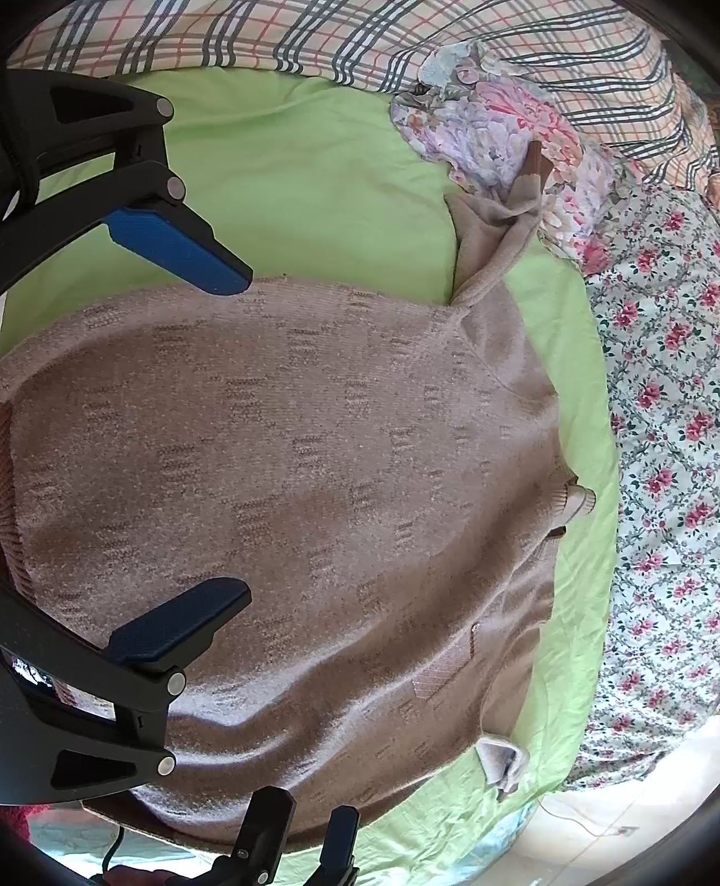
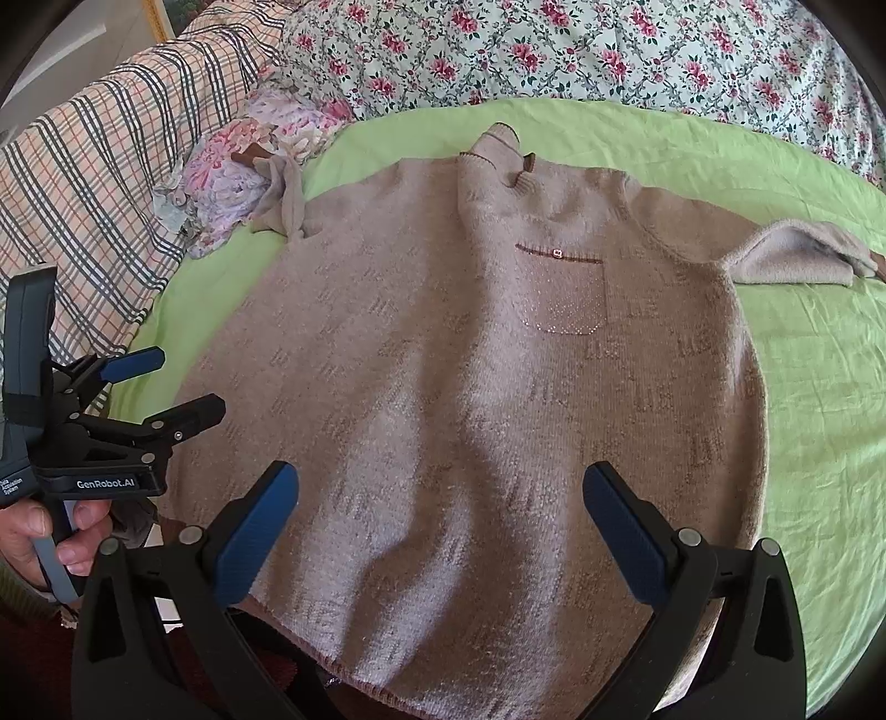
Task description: Fold small clothes
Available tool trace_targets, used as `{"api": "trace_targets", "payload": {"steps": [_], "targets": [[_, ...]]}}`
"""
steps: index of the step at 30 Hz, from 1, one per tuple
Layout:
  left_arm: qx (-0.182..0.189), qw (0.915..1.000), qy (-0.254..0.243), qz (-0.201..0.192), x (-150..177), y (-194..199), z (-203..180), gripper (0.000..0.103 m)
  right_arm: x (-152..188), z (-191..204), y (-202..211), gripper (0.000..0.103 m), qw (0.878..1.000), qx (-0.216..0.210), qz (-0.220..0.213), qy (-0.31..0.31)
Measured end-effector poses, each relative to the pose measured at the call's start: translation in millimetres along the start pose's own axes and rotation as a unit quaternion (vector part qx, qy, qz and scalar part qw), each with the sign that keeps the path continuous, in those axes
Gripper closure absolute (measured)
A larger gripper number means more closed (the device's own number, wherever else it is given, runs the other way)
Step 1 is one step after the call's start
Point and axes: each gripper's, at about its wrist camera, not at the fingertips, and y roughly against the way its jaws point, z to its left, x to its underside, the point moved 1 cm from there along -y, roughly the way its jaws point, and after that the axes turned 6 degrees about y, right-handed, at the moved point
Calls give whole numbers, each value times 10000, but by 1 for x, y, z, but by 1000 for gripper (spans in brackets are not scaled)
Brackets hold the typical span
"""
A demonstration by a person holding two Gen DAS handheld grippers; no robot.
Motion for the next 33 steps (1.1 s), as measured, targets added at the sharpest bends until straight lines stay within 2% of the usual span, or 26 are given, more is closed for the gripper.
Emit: {"api": "trace_targets", "payload": {"steps": [7,11,14,19,22,23,26,33], "targets": [[-89,9998,-85,171,-2,-2,-1,1,2,1,0,1,10000,-4,-55,3],[-276,9993,-250,51,-3,-4,-1,1,1,2,0,1,9998,59,-169,66],[-239,9993,-276,81,-5,-5,-3,1,-2,0,0,1,9997,25,-219,103],[69,9992,-199,349,-17,-11,3,1,-14,-8,0,1,9997,-23,-243,97],[153,9992,-236,268,-33,-17,7,1,-26,-20,-1,1,9996,-16,-282,94],[82,9994,-328,66,-40,-18,8,1,-31,-25,-1,1,9995,-7,-304,98],[78,9988,-484,-88,-65,-27,12,1,-48,-42,-6,3,9994,22,-340,78],[191,9966,-722,-342,-132,-61,26,1,-92,-88,-26,12,9989,84,-453,21]]}}
